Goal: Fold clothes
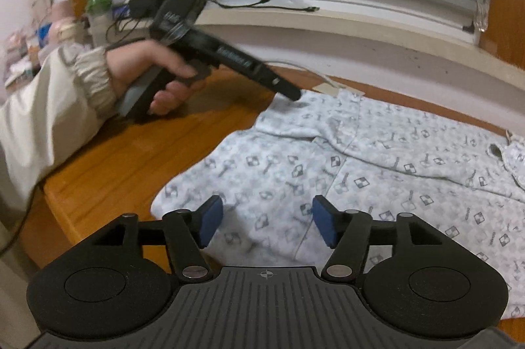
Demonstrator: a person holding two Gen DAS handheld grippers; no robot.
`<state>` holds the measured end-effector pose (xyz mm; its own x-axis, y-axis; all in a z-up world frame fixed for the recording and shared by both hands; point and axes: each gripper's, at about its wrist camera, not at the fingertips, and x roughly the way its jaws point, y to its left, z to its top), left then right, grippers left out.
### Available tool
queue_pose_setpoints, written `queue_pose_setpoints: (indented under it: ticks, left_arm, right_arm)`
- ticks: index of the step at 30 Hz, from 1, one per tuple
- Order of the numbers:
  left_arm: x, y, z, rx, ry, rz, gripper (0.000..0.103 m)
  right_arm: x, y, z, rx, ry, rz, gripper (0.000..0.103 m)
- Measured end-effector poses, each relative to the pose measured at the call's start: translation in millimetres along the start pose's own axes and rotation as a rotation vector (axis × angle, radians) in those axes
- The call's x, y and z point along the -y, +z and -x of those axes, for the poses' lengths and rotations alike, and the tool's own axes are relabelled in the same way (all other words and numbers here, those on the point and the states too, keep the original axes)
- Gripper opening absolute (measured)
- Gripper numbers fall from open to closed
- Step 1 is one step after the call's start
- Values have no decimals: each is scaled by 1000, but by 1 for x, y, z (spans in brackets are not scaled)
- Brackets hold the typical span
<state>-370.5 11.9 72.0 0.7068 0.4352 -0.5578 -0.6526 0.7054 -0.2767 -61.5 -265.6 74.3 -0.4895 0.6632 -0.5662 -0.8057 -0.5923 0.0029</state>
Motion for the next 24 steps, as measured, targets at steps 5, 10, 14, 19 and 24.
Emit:
queue_pose_setpoints:
  ticks: [5,10,14,19,24]
  left_arm:
    - [2,17,-16,-23,-7,42,78]
    - [8,33,-42,-61,-41,50,78]
    - [17,42,-58,-102,-41,10,75]
    - [27,40,-61,-115,-17,-44,68]
    - [41,34,-62,-120,23,-119,68]
  right_arm:
    - [-6,-7,5,2,10,16,73]
    - [-9,-13,7,5,0,32,76]
    - [-11,-17,9,11,-9,50,76]
    - [-12,-23,13,27,-7,64,76]
    - [-11,-24,11,41,-11,59,76]
